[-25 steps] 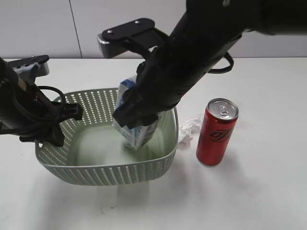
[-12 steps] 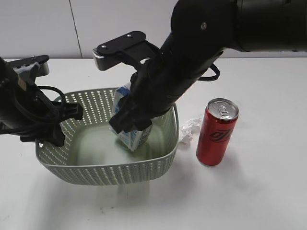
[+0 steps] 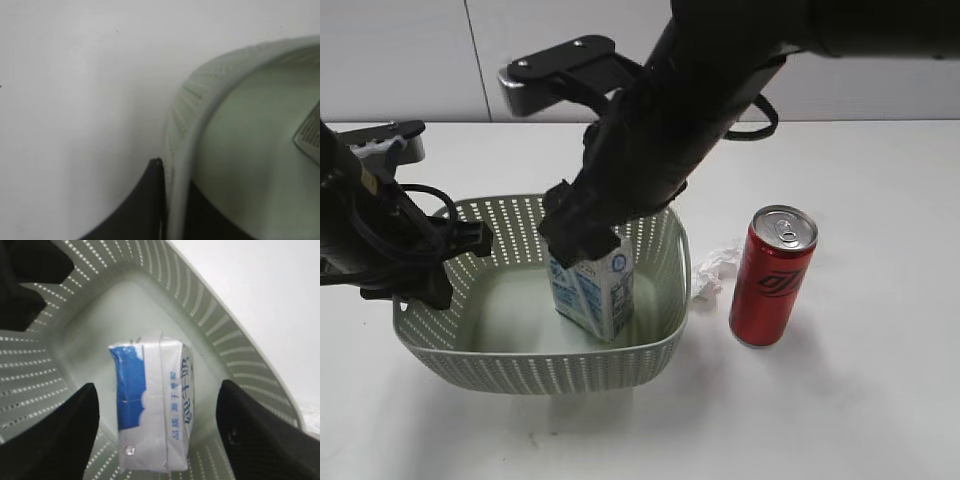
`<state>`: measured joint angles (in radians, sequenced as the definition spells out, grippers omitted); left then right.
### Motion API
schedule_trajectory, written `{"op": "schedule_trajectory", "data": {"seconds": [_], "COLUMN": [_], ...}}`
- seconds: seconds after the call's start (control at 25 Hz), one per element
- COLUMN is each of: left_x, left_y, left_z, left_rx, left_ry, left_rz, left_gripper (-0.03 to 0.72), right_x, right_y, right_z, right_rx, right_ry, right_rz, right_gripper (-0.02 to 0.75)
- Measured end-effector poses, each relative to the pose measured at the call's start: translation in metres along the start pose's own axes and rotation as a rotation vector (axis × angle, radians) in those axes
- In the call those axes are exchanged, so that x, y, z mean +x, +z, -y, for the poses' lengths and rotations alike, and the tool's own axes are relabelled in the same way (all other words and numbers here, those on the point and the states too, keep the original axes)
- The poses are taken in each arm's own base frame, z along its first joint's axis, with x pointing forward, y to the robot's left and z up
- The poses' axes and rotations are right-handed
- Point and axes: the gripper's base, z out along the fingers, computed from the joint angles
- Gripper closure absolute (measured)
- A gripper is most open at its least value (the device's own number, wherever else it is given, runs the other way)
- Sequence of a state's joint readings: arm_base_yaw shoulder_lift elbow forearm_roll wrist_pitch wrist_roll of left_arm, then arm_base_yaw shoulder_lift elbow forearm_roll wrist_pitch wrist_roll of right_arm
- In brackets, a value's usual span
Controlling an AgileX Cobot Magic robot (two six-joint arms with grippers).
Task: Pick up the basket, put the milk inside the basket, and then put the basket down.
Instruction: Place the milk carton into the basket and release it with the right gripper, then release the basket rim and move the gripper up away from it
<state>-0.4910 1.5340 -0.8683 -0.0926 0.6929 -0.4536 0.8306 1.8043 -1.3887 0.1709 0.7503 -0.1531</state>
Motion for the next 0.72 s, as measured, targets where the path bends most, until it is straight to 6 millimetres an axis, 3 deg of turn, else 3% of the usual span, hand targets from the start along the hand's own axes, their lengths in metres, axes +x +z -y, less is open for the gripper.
{"op": "schedule_trajectory", "data": {"seconds": [0.2, 0.4, 0.72], "left_x": [0.000, 0.001, 0.001], "left_y": [0.000, 0.000, 0.000], "left_z": [0.000, 0.000, 0.000], "left_rx": [0.002, -0.003, -0.001], "left_ry": [-0.003, -0.004, -0.004], "left_rz": [-0.001, -0.013, -0.010], "left_gripper": [0.690, 0.690, 0.690], "right_x": [-0.014, -0.010, 0.027], "right_y": [-0.039, -0.065, -0.109], "right_z": [-0.002, 0.021, 0.125], "right_rx": [0.028, 0.127, 0.259], "right_ry": [-0.054, -0.048, 0.253], "right_rz": [-0.008, -0.031, -0.121], "right_gripper": [0.167, 0.167, 0.167]}}
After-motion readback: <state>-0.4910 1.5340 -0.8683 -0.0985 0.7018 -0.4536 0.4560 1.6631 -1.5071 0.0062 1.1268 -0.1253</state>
